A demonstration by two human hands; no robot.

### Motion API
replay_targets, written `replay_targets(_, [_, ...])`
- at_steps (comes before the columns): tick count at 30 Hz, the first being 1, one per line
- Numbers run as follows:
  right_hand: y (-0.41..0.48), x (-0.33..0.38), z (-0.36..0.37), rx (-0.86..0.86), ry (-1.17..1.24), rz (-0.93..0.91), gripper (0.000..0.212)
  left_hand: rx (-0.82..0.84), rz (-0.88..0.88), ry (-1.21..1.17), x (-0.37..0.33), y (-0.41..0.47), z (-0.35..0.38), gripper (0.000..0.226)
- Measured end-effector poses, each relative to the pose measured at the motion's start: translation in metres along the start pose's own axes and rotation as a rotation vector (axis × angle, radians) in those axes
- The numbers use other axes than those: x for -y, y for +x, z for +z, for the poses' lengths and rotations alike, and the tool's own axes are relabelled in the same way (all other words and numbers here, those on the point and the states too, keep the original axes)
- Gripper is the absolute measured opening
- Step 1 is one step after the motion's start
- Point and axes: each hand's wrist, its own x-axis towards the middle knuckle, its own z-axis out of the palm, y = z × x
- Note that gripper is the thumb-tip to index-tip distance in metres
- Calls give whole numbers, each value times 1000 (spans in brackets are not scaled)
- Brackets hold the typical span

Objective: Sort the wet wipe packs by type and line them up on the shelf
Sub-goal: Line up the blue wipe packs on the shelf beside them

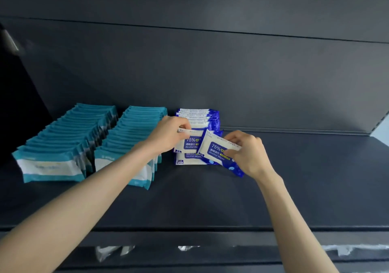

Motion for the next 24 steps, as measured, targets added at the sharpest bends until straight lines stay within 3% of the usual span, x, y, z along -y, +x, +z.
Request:
replay_targets(6, [8, 5, 12, -11, -54, 14, 24, 55, -18, -46, 17, 17, -4, 14])
replay_targets(10, [5, -1, -4, 3, -22, 46, 22, 217, -32, -72, 22, 25, -5, 16])
replay_targets(18, [-2, -11, -17, 41, -22, 81, 19, 545, -35, 172, 10, 35, 12, 33])
replay_targets(24, [-2, -18, -11, 39, -29, 61, 21, 628, -65, 255, 1, 36, 14, 41])
